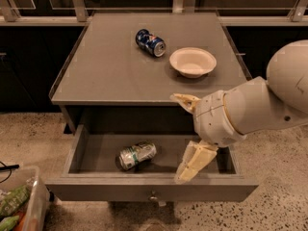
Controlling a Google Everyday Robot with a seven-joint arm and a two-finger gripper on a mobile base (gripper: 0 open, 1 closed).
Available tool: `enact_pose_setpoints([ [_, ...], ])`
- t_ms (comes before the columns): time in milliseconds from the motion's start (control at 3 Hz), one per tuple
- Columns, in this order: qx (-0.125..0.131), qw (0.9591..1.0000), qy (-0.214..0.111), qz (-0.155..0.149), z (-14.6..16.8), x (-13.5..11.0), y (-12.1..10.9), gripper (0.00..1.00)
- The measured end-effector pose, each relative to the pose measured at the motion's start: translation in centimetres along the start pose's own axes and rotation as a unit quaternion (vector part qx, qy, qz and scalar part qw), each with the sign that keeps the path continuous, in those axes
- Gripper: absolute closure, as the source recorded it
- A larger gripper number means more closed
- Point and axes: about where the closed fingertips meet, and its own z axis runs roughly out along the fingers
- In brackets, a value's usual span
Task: Pick 7up can from top drawer and place on counter
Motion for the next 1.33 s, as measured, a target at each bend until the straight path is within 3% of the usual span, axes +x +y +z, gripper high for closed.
enact_pose_setpoints([
  [333, 0.000, 1.0000, 0.000, 0.000, 0.0, 0.0, 0.0, 0.00],
  [667, 0.006, 0.9999, -0.014, 0.008, 2.5, 1.6, -0.3, 0.00],
  [1333, 0.025, 0.9955, -0.090, 0.017, 12.6, 7.5, -1.4, 0.00],
])
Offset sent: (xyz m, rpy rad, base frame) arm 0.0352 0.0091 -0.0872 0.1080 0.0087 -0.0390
